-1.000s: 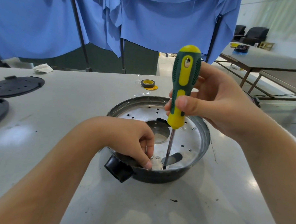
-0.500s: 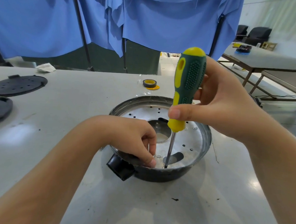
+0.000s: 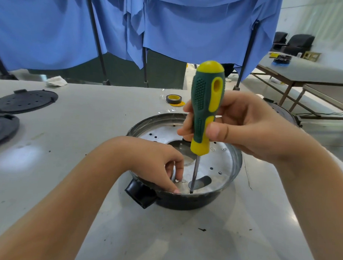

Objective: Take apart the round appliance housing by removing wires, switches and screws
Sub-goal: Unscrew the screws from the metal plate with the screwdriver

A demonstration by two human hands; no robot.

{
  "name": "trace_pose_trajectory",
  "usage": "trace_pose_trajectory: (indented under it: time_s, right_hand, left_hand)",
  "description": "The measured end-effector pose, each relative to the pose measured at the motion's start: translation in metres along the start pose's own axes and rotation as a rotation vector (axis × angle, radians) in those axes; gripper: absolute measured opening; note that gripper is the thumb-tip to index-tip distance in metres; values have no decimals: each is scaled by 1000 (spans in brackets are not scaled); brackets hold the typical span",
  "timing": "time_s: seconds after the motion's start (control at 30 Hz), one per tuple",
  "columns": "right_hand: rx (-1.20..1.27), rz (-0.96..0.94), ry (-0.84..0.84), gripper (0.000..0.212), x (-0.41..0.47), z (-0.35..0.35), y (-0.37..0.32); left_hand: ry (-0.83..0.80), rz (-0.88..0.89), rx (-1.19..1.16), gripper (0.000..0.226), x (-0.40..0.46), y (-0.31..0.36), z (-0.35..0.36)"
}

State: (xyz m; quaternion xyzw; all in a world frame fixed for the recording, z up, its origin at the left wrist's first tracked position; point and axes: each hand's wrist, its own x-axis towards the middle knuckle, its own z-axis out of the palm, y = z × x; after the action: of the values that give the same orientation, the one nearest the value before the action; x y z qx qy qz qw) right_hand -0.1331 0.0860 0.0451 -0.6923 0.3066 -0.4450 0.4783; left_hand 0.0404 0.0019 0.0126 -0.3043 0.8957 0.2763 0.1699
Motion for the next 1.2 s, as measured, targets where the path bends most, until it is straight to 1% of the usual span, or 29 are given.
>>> trace_pose_trajectory:
  time_s: [0.1,0.17,0.23,0.3,0.37,0.43,0.53,0.6,0.67,0.77,0.87,1.0,1.13,1.2]
  right_hand:
    - [10,30,-4,39,3,0,6]
    - [-11,43,51,37,4,0,7]
    - [-34,53,118,36,4,-2,7]
    - [-46,59,160,36,3,-3,6]
    - [-45,72,179,35,1,-5,5]
    - [-69,93,191,33,1,-5,4]
    - [-199,118,217,33,2,-1,4]
    - [-320,115,257,33,4,4,3]
    - [-388,93,311,35,5,7,3]
    - [-360,50,334,34,3,6,2]
    - [-279,40,295,35,0,4,1]
    - [-139,66,188,35,-2,0,0]
    - [-127,107,114,38,-3,-2,-3]
    - [-210,113,142,39,-2,0,-2]
  left_hand:
    - [16,11,-31,19,-3,0,-1]
    - [68,66,-103,19,-5,1,-1]
    - [120,171,-232,19,-7,1,1]
    - [134,257,-408,20,-7,3,5]
    - [180,313,-550,20,-7,3,12]
    - [262,358,-670,18,-7,1,21]
    - [390,397,-804,17,-8,0,35]
    - [462,420,-784,18,-8,1,41]
    - [514,436,-746,17,-7,2,46]
    - [567,449,-742,15,-6,4,50]
    - [608,442,-774,14,-6,5,53]
    - [655,422,-763,11,-5,6,53]
    - [679,407,-758,9,-6,8,52]
    - [689,404,-764,14,-6,9,52]
